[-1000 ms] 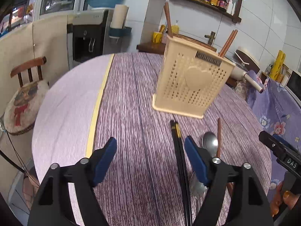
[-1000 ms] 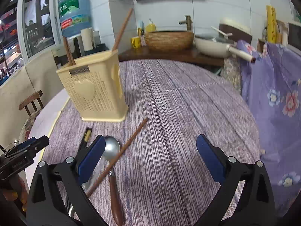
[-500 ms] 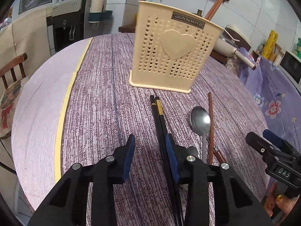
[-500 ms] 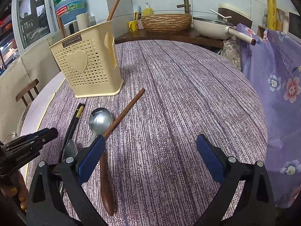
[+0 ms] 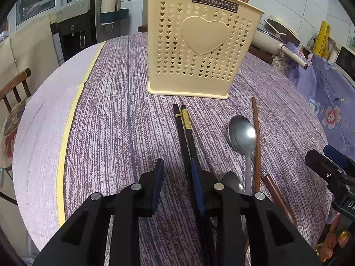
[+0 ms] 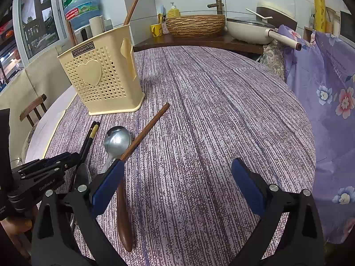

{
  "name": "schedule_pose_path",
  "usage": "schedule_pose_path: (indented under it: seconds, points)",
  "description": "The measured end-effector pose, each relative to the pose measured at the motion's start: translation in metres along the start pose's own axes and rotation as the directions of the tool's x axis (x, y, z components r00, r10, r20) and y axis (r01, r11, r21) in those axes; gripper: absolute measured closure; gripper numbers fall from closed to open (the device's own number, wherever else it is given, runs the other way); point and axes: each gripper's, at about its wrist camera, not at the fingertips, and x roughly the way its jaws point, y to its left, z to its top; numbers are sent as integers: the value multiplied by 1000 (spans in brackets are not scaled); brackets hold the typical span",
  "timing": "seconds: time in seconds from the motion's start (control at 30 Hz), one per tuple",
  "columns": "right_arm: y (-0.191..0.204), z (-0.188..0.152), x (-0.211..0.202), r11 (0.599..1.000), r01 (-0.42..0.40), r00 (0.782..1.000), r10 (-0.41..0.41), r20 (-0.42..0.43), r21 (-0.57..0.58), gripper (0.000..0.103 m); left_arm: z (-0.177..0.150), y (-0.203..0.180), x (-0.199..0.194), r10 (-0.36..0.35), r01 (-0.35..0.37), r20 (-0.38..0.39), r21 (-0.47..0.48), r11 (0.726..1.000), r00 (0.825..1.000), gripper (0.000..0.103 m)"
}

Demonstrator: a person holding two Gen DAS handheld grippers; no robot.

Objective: Organize utensils
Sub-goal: 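Close the left tool on a black chopstick while the right tool grasps the wooden chopstick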

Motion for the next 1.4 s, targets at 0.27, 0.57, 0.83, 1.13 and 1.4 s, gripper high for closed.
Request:
schedule_pose_path:
  seconds: [0.27,0.57,0.83,1.13,1.4]
  points:
    - [4,-1,4,1000,-1,1000,1,-11,-8,7,5,-5,7,46,-46,-2,31,998,999,77]
    - [2,8,16,1000,8,999,-7,-46,7,8,18,23,11,65,-66,-22,-25,998,998,91]
    - [13,44,54,996,-38,991,47,-122,81,39,27,37,16,65,-66,-32,-45,997,997,91]
    - [27,59,98,994,41,982,-21,-186,106,60,33,40,19,55,-56,-29,-54,997,998,91]
    - [43,62,107,991,117,981,-106,-165,57,65,38,35,25,95,-96,-21,-54,994,995,91]
